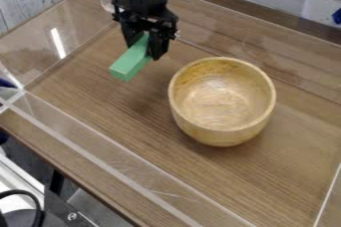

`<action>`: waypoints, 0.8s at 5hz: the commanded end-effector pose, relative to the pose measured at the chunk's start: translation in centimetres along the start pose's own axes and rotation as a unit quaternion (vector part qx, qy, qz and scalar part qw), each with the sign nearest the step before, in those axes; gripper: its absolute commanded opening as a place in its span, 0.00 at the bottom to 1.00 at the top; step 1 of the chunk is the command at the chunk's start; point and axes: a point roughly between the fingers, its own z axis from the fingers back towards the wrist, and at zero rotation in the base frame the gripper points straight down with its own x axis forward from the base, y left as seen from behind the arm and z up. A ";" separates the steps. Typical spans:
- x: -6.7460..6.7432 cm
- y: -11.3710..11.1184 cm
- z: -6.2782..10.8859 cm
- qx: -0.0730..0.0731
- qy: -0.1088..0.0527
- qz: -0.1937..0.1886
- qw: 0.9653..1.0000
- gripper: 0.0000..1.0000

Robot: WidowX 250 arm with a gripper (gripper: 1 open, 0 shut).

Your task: Remove the green block from inside the brown bowl and put it on the table

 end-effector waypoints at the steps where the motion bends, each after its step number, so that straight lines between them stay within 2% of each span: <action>1: 0.8 0.6 0.5 0.008 -0.019 -0.002 1.000 0.00; 4: 1.2 1.1 -0.5 0.010 -0.021 0.001 1.000 0.00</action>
